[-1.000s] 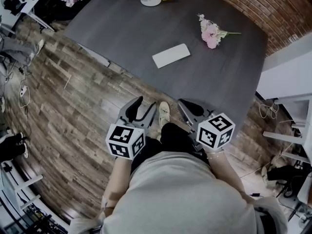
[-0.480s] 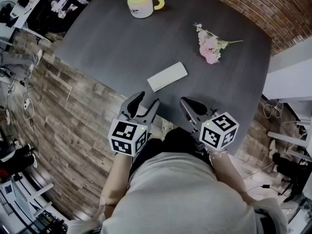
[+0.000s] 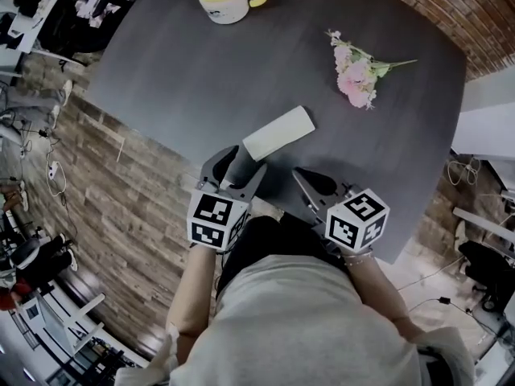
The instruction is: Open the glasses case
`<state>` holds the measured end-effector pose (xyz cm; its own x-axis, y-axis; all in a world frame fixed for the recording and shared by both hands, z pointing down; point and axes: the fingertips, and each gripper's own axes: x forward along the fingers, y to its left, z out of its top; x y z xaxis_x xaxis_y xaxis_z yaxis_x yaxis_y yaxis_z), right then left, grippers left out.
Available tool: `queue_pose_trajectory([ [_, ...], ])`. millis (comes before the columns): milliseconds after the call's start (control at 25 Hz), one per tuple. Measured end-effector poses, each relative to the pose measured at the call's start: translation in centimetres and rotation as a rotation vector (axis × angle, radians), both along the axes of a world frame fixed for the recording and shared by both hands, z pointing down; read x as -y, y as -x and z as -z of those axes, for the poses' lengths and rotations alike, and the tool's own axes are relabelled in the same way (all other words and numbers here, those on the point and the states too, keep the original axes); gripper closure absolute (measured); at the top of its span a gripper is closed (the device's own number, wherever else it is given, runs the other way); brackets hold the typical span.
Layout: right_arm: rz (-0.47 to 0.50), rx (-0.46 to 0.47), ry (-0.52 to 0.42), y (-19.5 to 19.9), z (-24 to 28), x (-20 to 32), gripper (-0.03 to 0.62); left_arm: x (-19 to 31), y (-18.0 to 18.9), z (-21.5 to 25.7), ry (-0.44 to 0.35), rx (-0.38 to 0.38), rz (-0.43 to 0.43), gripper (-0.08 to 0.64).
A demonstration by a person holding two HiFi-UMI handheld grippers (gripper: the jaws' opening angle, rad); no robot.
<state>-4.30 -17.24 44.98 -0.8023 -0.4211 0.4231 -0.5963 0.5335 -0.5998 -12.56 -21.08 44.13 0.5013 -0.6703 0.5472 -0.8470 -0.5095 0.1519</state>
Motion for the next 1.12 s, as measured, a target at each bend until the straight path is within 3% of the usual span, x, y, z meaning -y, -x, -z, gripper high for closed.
queue_pose_trajectory([
  [160,0.003,0.003,0.004,-0.2,-1.1,0.5,0.584,0.7,-0.8,-1.4,-0.037,0.137,-0.11,0.291],
  [280,-0.013,-0.011,0.018,-0.7,-1.5,0.8,0.584,0.8,-1.1,-2.6,-0.029,0.195,-0.171,0.291],
  [520,-0.056,-0.02,0.035,-1.8,-2.1,1.2,0.584,1.6,-0.9,-3.6,-0.035,0.237,-0.174,0.291],
  [840,-0.072,-0.031,0.053,-1.8,-3.0,0.4,0.584,1.9,-1.5,-4.6,-0.042,0.292,-0.237,0.291],
  [1120,-0.087,-0.05,0.063,-2.3,-3.6,0.1,0.584,2.1,-2.2,-5.3,-0.1,0.383,-0.313,0.293],
])
